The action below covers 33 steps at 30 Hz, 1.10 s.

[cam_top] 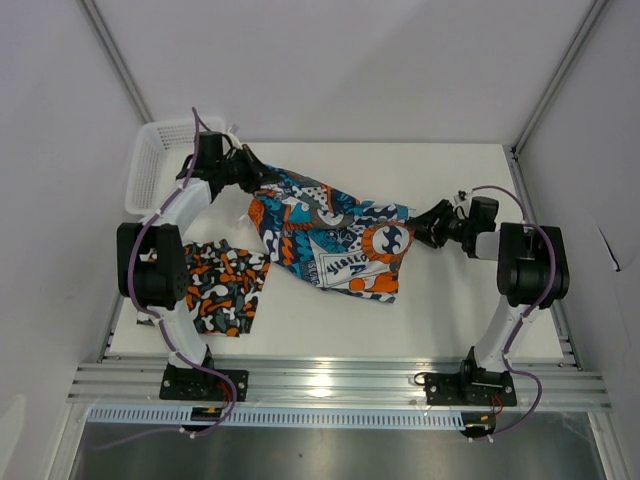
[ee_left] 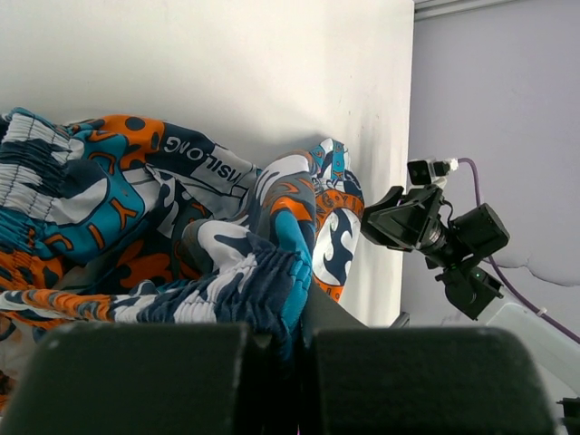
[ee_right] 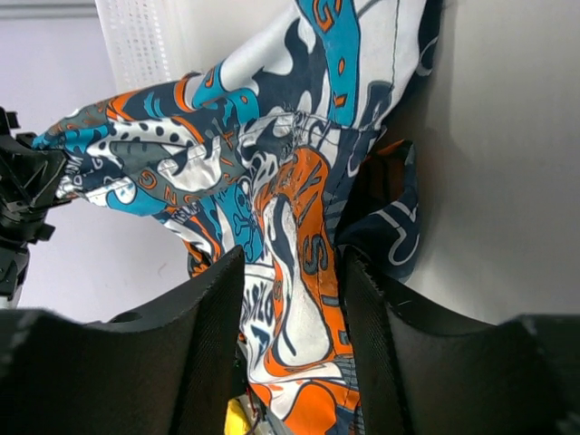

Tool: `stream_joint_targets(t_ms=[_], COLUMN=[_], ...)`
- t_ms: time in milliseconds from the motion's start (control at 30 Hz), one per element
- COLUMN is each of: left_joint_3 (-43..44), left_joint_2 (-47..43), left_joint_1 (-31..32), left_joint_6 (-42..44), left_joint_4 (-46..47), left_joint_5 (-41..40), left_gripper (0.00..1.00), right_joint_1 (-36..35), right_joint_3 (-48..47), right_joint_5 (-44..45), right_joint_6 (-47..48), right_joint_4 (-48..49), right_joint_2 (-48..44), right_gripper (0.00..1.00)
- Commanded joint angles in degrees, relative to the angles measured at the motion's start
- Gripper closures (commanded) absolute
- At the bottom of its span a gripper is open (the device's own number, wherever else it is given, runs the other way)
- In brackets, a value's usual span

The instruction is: Fold and stack the shorts

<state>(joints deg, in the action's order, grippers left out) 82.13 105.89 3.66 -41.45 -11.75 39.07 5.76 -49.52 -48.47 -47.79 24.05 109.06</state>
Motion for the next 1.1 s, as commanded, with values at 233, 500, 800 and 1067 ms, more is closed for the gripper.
stream_joint_targets(t_ms=[233,500,800,1067], left_joint_3=[0.0,-0.2,-0.3,-0.4], left_joint_2=[0.1,-0.8,-1.0,-1.6], left_joint_1=[1.2,1.4,2.2,2.6], left_joint_6=[1.7,2.5,2.7,2.8], left_joint_4=[1.6,0.5,0.4,0.1], left_joint_5=[-0.5,-0.9,-1.3,-1.5], left_gripper=[1.0,1.0,1.0,1.0], right_joint_1=[-1.4,-1.6,-2.7,-4.2], right_joint_3=[-2.0,-3.9,-3.4,-3.0], right_joint_5=[2.7,8.1,7.3,7.0], right_joint_6=[4.6,10.7,10.6,10.6], right_joint_4=[-2.4,-12.6,-11.7,-11.1], right_joint_2=[-2.8,-7.0,-7.8,-8.5], right_gripper=[0.61,0.63,0.73,0.9])
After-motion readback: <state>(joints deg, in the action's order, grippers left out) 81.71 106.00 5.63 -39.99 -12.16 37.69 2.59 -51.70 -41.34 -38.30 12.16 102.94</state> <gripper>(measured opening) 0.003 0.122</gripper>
